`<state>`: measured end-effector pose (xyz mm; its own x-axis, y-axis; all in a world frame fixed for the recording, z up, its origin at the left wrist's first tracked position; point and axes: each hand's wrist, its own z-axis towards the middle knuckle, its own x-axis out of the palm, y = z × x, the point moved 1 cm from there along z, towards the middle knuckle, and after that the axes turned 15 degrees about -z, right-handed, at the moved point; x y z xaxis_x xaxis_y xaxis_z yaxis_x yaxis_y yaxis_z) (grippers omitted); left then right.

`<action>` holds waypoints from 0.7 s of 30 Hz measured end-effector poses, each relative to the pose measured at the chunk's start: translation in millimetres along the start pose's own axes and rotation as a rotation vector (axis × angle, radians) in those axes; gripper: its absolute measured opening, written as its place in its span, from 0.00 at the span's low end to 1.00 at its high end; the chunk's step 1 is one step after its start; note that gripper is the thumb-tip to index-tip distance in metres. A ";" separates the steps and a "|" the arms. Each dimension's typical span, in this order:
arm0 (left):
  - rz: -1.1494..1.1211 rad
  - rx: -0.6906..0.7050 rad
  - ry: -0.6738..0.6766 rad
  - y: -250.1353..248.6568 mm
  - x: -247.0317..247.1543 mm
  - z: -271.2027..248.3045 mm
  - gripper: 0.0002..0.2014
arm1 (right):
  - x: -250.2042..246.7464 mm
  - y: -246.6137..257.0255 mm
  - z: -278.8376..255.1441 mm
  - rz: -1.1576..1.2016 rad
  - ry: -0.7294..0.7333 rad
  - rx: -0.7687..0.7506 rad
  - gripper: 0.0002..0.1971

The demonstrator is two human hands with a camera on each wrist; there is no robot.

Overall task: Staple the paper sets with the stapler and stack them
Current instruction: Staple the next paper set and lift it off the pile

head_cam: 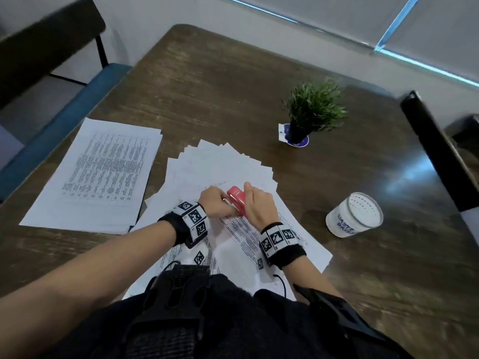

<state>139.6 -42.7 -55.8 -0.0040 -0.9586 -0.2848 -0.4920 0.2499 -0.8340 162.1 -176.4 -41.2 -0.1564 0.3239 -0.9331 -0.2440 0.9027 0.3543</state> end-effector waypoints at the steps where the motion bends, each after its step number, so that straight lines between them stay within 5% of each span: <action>1: 0.016 -0.014 -0.006 0.1 1.2 0.3 0.09 | 1.0 -2.2 -1.9 0.001 -0.003 0.002 0.27; 9: -0.374 -0.187 0.112 3.2 0.7 5.1 0.06 | 4.6 -10.5 -5.8 -0.006 -0.004 0.011 0.27; 14: -0.451 -0.181 0.101 7.2 -0.1 7.8 0.07 | 10.2 -19.1 -4.7 0.039 -0.010 0.044 0.25; 21: -0.540 -0.212 0.023 16.4 -1.1 7.7 0.05 | 4.8 -27.7 -5.3 0.144 0.252 0.055 0.17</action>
<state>138.2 -36.5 -72.7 0.2788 -0.9457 0.1672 -0.5932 -0.3064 -0.7445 163.0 -201.4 -55.2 -0.4206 0.3757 -0.8258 -0.1508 0.8686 0.4720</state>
